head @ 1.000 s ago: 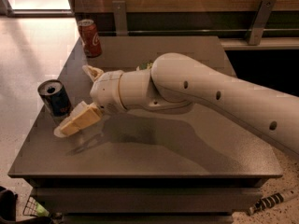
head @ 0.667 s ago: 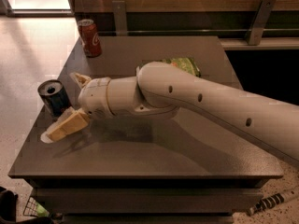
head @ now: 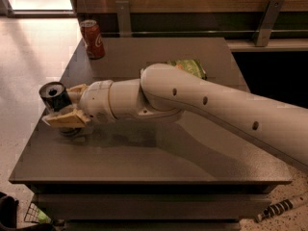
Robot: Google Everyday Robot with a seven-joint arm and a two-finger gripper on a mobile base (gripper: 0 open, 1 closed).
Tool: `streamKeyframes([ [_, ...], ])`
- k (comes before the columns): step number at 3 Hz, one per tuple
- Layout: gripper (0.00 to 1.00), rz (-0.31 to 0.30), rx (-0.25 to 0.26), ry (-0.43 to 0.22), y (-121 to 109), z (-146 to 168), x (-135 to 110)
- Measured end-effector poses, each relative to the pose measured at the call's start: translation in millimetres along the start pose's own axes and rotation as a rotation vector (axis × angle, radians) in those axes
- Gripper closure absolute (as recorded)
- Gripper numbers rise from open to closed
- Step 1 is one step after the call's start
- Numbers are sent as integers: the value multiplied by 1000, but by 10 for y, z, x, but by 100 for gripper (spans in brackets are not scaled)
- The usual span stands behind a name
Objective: Pick redbull can
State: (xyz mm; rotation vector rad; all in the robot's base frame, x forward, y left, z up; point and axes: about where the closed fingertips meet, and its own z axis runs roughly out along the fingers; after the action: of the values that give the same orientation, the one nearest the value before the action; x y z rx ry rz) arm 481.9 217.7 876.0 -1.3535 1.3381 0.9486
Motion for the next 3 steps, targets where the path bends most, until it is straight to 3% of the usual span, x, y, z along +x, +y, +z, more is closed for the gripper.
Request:
streamKeyframes([
  [2, 95, -4, -7, 0, 30, 27, -24],
  [3, 100, -6, -8, -1, 39, 35, -31],
])
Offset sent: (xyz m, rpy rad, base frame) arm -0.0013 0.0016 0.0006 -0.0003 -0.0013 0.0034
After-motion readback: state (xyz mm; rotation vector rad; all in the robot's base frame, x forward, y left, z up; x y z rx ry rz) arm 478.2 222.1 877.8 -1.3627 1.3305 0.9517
